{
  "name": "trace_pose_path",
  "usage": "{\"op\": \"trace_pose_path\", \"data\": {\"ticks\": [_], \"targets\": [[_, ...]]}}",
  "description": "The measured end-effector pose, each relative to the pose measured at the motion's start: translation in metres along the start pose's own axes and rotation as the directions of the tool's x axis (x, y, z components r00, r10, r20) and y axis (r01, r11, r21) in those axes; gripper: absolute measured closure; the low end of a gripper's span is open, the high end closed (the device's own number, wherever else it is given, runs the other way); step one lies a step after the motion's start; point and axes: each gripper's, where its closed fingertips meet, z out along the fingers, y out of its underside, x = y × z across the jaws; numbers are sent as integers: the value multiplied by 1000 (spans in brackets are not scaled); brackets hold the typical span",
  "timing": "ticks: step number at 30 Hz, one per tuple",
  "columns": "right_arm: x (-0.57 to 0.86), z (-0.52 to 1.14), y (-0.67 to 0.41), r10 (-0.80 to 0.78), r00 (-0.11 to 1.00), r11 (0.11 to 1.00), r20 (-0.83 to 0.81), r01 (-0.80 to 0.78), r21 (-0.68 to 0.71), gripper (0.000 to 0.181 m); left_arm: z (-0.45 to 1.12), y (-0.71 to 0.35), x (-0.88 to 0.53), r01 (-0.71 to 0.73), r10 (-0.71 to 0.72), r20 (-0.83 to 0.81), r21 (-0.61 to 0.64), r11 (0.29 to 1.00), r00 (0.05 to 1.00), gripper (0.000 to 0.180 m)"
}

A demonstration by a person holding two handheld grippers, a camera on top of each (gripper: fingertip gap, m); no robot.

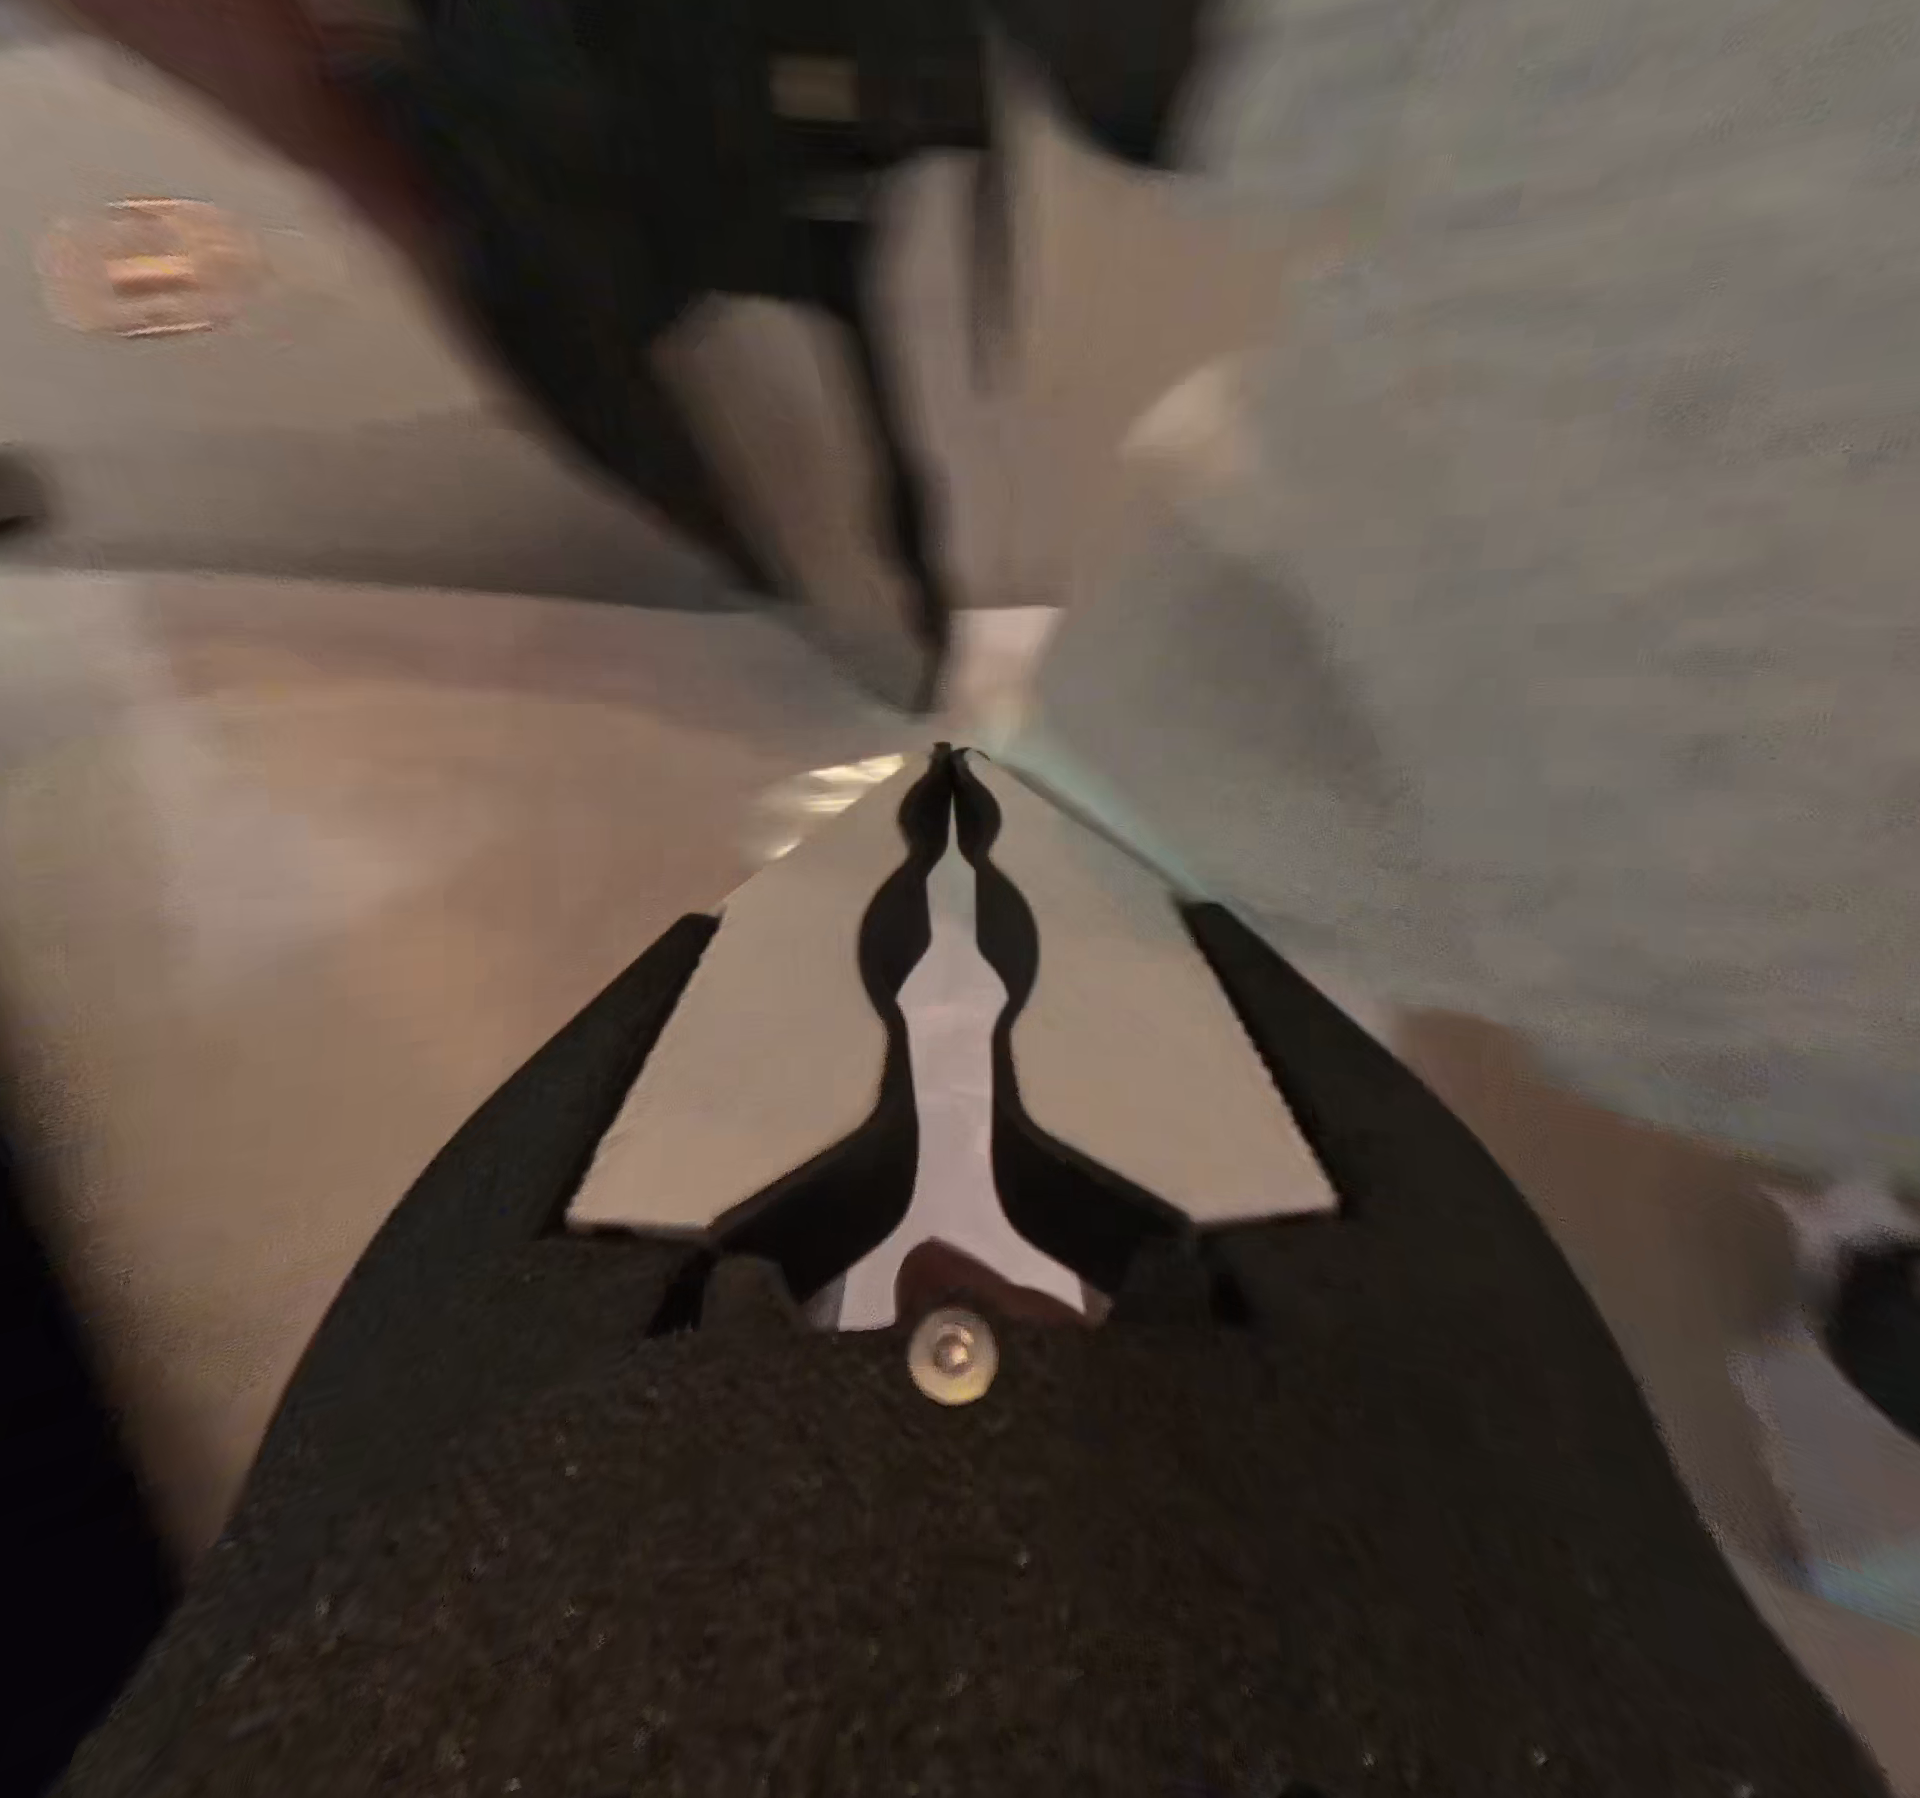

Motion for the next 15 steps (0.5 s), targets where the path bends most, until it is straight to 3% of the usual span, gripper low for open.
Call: {"op": "trace_pose_path", "data": {"ticks": [2, 4, 7, 15], "targets": [[49, -4, 6, 131, 976, 991, -176, -135, -7, 181, 0, 0, 0, 4, -4, 0, 1, 1000, 1000, 180], [77, -14, 14, 257, 939, 965, -230, -261, 10, 181, 0, 0, 0, 4, -4, 4, -2, 1000, 1000, 180], [101, -34, 30, 299, 903, 951, -309, -307, 24, 181, 0, 0, 0, 5, -5, 7, 2, 1000, 1000, 180], [91, -66, 55, 363, 889, 930, -278, -366, 42, 181, 0, 0, 0, 8, -8, 3, 6, 1000, 1000, 180]]}}
